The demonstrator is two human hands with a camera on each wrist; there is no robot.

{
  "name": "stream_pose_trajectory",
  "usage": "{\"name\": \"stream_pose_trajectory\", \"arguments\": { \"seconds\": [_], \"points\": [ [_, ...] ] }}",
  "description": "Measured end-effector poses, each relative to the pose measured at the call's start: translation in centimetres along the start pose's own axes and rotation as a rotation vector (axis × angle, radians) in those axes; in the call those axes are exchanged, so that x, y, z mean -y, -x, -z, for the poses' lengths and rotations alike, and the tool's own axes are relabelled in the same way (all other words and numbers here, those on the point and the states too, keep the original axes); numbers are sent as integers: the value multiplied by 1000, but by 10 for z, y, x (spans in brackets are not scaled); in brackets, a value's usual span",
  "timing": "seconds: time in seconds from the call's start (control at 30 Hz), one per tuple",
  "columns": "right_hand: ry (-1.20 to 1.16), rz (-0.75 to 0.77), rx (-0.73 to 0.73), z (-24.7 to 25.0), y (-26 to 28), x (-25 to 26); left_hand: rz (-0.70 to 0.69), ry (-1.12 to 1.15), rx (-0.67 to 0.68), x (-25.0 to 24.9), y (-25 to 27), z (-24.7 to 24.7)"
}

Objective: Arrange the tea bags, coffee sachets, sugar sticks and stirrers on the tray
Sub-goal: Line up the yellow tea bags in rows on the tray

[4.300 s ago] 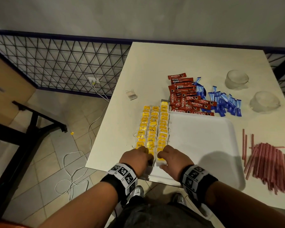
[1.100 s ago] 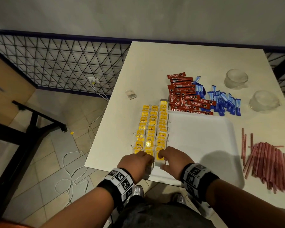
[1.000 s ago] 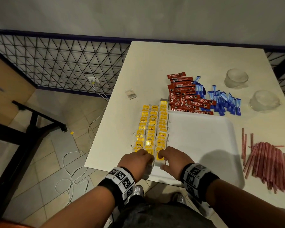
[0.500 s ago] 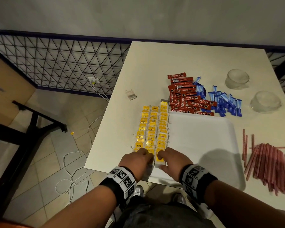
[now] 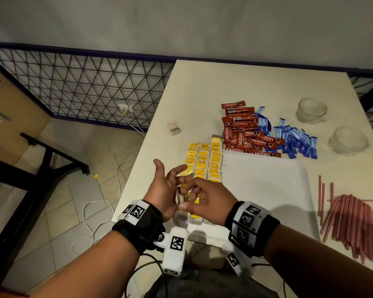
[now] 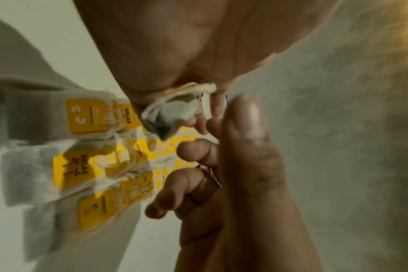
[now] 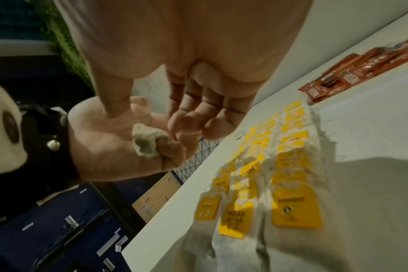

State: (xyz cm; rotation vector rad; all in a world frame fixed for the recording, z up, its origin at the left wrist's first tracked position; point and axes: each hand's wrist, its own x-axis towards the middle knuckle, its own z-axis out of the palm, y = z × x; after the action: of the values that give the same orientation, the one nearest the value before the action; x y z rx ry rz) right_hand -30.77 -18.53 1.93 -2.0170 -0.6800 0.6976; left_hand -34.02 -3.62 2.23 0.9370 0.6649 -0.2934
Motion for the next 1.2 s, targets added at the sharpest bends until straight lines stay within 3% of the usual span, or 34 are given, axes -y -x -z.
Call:
{"name": "stream_pose_trajectory", "arguments": {
  "seconds": [0.2, 0.33, 0.43, 0.57, 0.67, 0.83, 1.1, 1.2],
  "points": [
    [66, -24, -30, -4, -3, -3, -60, 79, 68, -3, 4, -5],
    [-118, -135, -68, 1, -4, -8, -177, -185, 77, -2, 7, 9],
    [-219, -141, -58, 7, -4, -8, -360, -453, 83, 8, 5, 26],
    [-175, -87, -97, 8, -2, -8, -518, -458, -4, 10, 8, 29],
    [-76, 3, -145, 6, -2, -3, -585, -482, 18, 9, 12, 28],
    [-50, -6, -124, 4, -4, 2, -516, -520, 54, 10, 15, 28],
    [-49, -12, -257, 3, -5, 2, -454, -652, -101, 11, 11, 34],
    [-133, -10, -216, 4, -6, 2, -468, -708, -5, 15, 12, 37]
  ]
}}
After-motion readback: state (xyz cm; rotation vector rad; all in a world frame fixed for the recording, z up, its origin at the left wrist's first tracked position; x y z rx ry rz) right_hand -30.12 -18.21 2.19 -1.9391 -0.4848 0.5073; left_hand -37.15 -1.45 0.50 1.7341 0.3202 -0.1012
